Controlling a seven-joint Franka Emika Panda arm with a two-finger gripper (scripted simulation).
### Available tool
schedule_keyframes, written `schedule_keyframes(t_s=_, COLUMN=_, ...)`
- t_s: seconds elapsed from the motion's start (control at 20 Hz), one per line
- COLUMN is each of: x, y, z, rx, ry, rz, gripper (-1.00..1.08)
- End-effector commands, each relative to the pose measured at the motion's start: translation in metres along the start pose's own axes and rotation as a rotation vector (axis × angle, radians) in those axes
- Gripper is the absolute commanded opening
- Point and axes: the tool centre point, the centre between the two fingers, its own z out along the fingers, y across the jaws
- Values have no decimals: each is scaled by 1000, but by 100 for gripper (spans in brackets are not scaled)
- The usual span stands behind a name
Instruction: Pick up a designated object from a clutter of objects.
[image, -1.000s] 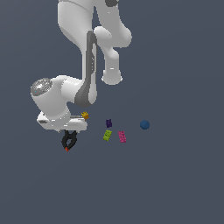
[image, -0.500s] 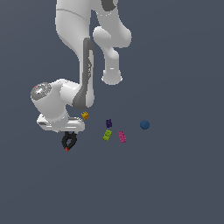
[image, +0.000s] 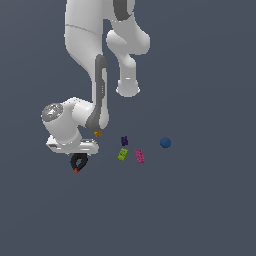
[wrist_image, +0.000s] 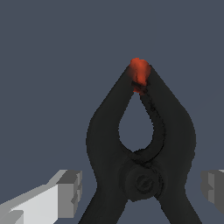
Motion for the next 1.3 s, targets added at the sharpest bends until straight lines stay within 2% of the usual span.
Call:
schedule_keyframes(t_s=0.0, x=0, y=0, z=10, rx=0, ry=1, rz=0, gripper=100)
schedule_keyframes(t_s=0.25, x=1, y=1, z=17, rx=0, ry=1, rz=0, gripper=100)
schedule_keyframes(t_s=0.3, x=1, y=1, z=17, rx=0, ry=1, rz=0, gripper=-100)
schedule_keyframes(t_s=0.9, x=0, y=0, z=15, rx=-1, ry=1, rz=0, gripper=-100)
schedule_keyframes(t_s=1.25, x=2, y=-20, z=-2, rx=-1, ry=1, rz=0, gripper=-100)
